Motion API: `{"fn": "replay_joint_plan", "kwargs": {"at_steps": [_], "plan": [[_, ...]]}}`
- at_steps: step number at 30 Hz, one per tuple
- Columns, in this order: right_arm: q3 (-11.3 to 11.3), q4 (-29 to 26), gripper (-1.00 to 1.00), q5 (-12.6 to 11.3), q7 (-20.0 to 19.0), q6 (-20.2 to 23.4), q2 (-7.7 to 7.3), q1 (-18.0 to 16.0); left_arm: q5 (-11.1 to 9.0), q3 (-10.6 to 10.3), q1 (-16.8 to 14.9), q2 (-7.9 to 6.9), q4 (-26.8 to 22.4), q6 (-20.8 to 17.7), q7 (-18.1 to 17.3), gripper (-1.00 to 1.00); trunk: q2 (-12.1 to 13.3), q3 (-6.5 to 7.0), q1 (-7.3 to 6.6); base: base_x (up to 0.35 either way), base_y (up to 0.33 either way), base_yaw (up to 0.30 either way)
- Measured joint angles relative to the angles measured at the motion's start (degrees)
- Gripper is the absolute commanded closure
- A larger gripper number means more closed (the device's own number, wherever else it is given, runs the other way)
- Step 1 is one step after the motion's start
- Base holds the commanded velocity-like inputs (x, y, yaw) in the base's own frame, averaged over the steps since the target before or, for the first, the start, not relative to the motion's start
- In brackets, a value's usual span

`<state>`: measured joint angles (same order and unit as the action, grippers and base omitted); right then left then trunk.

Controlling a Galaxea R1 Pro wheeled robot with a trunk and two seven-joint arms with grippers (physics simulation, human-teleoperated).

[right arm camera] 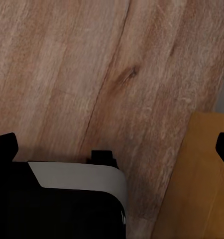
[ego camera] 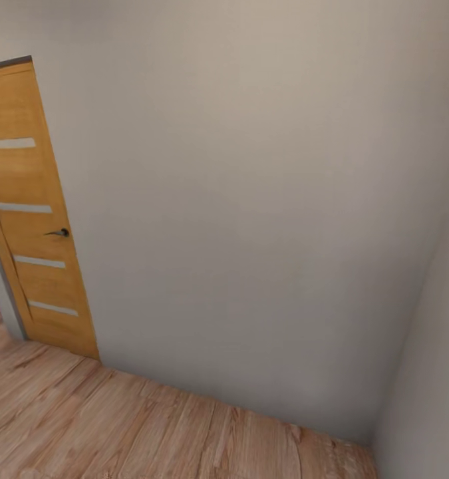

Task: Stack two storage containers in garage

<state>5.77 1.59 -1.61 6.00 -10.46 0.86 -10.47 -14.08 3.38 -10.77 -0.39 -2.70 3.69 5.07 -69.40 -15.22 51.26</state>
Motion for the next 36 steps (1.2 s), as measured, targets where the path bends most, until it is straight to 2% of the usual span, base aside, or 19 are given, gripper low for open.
{"fn": "replay_joint_plan", "kwargs": {"at_steps": [14, 36], "plan": [[0.0, 0.02, -1.0, 0.01, 0.0, 0.01, 0.0, 0.0, 0.0, 0.01, 0.0, 0.08, -0.02, 0.0, 0.0, -1.0, 0.0, 0.0, 0.0, 0.012, 0.0, 0.274], [0.0, 0.0, -1.0, 0.01, -0.09, 0.01, -0.08, 0.0, 0.0, 0.0, 0.0, 0.0, 0.01, 0.0, -0.09, -1.0, 0.0, 0.0, -0.03, 0.284, 0.0, 0.274]]}}
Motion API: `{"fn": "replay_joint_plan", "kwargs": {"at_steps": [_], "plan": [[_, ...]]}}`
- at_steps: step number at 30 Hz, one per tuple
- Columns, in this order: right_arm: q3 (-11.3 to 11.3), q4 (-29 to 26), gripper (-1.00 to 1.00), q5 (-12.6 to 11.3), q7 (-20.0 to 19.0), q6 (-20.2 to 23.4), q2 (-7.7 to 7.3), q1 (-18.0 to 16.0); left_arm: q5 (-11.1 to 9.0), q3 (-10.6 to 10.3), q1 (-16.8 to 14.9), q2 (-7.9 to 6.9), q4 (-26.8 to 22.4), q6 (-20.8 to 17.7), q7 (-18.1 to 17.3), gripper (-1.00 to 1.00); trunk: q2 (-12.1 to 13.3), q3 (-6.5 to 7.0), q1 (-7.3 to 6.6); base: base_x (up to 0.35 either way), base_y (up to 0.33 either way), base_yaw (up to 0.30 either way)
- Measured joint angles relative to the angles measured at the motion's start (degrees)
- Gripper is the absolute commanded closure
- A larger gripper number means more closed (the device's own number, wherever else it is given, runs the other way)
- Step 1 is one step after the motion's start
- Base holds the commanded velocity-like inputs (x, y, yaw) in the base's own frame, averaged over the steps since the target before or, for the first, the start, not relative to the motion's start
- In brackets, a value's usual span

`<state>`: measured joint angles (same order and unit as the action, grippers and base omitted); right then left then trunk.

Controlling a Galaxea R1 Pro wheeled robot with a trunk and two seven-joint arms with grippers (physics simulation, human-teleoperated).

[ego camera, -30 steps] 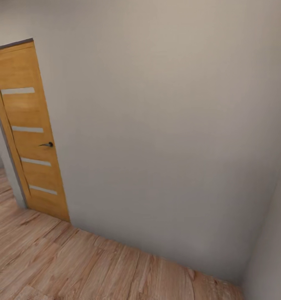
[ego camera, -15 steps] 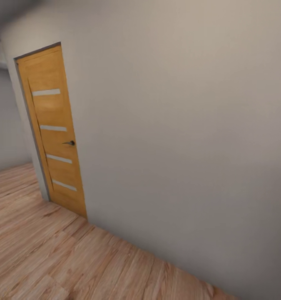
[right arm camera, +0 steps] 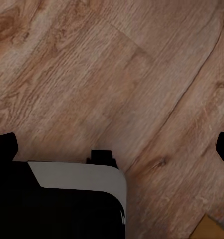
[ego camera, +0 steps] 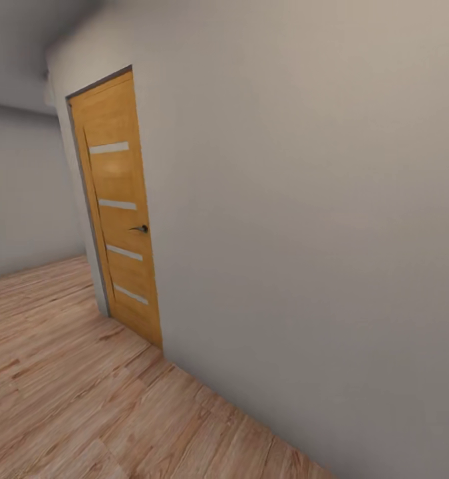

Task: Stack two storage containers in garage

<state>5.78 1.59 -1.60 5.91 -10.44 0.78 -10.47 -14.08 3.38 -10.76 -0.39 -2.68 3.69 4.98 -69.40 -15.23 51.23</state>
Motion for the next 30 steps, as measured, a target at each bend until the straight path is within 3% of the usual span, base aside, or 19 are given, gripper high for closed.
{"fn": "replay_joint_plan", "kwargs": {"at_steps": [30], "plan": [[0.0, 0.0, -1.0, 0.0, 0.0, 0.0, -0.01, 0.0, -0.01, 0.0, 0.0, -0.04, 0.0, 0.0, 0.0, -1.0, 0.0, 0.0, 0.0, 0.234, 0.0, 0.274]]}}
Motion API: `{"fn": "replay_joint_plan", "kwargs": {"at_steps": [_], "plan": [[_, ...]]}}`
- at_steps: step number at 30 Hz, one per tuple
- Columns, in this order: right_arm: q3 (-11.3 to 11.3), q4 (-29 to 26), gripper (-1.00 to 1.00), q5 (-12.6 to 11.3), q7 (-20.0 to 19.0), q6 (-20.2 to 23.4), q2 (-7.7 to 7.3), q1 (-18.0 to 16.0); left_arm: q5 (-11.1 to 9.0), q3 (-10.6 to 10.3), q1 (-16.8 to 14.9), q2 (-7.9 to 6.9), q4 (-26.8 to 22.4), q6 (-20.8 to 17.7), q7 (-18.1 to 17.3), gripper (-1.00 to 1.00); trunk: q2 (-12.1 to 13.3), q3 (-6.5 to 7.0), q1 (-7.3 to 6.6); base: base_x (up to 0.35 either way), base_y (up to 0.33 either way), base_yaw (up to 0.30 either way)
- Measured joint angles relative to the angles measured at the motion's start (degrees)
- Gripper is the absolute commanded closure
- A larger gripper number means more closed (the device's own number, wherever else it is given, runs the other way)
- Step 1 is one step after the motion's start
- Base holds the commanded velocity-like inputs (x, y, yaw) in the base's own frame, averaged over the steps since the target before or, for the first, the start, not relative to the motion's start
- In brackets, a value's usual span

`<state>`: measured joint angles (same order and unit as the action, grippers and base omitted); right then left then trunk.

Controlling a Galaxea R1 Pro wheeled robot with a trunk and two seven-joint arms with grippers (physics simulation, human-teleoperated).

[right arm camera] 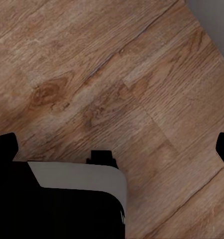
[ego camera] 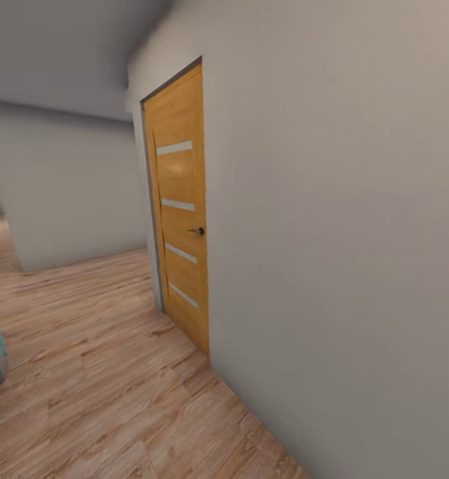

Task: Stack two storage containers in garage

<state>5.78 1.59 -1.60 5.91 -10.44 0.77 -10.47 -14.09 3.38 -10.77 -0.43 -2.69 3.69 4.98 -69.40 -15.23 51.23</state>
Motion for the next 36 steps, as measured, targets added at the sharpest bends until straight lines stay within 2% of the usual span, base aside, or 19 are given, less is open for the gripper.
{"fn": "replay_joint_plan", "kwargs": {"at_steps": [16, 36], "plan": [[0.07, 0.0, -1.0, 0.05, 0.0, 0.0, 0.0, 0.0, -0.02, 0.0, 0.0, -0.01, 0.0, 0.0, 0.04, -1.0, 0.01, 0.0, 0.01, 0.175, 0.0, 0.274], [0.09, 0.01, -1.0, 0.08, -0.37, 0.0, -0.24, 0.0, 0.0, 0.0, 0.0, 0.02, 0.0, 0.0, 0.07, -1.0, 0.0, 0.0, 0.03, 0.04, 0.0, 0.274]]}}
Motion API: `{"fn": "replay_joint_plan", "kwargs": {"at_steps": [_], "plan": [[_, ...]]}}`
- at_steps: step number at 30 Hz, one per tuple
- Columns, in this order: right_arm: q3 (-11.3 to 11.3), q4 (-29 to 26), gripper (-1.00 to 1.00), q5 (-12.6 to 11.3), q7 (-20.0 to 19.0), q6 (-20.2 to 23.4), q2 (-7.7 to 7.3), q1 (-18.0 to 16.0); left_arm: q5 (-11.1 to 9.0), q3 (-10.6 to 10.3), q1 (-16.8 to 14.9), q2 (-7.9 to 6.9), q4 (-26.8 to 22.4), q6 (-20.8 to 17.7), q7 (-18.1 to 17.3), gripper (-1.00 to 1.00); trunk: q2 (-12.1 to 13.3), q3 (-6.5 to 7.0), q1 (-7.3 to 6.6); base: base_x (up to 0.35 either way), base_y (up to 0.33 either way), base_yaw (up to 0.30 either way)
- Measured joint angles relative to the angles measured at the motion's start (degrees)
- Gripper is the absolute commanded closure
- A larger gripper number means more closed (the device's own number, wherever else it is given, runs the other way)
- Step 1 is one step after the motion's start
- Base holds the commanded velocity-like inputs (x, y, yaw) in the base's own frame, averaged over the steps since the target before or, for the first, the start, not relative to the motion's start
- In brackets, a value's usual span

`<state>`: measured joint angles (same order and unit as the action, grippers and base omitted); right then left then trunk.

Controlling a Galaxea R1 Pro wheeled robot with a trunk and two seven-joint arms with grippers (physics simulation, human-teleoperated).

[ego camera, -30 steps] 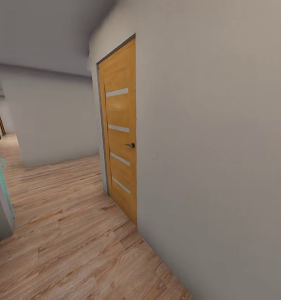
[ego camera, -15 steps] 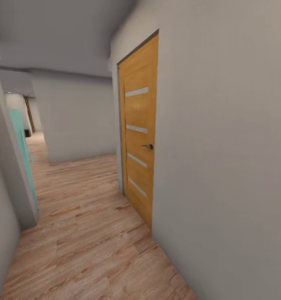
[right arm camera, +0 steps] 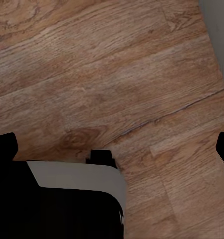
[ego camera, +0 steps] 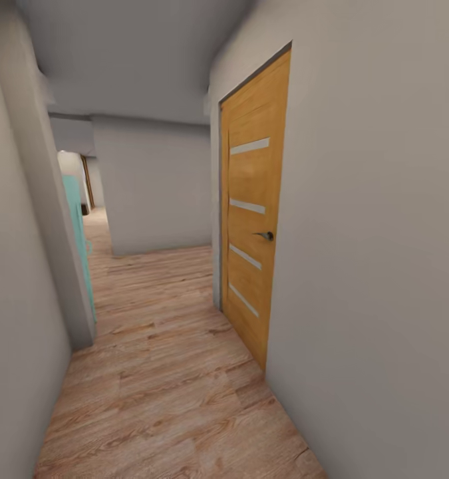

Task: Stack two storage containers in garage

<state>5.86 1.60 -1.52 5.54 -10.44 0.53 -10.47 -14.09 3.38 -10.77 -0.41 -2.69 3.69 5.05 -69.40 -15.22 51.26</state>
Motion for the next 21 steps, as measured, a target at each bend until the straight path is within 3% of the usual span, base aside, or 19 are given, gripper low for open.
{"fn": "replay_joint_plan", "kwargs": {"at_steps": [10, 21], "plan": [[0.04, -0.01, -1.0, 0.0, 0.02, 0.0, 0.04, 0.0, -0.07, 0.0, 0.0, -0.04, 0.0, 0.0, 0.01, -1.0, 0.0, 0.0, 0.0, 0.002, 0.0, 0.274], [0.01, -0.01, -1.0, 0.0, 0.02, 0.0, 0.04, 0.0, -0.08, 0.0, 0.0, 0.03, 0.09, -0.08, 0.02, -1.0, 0.01, 0.0, -0.02, 0.091, 0.0, 0.273]]}}
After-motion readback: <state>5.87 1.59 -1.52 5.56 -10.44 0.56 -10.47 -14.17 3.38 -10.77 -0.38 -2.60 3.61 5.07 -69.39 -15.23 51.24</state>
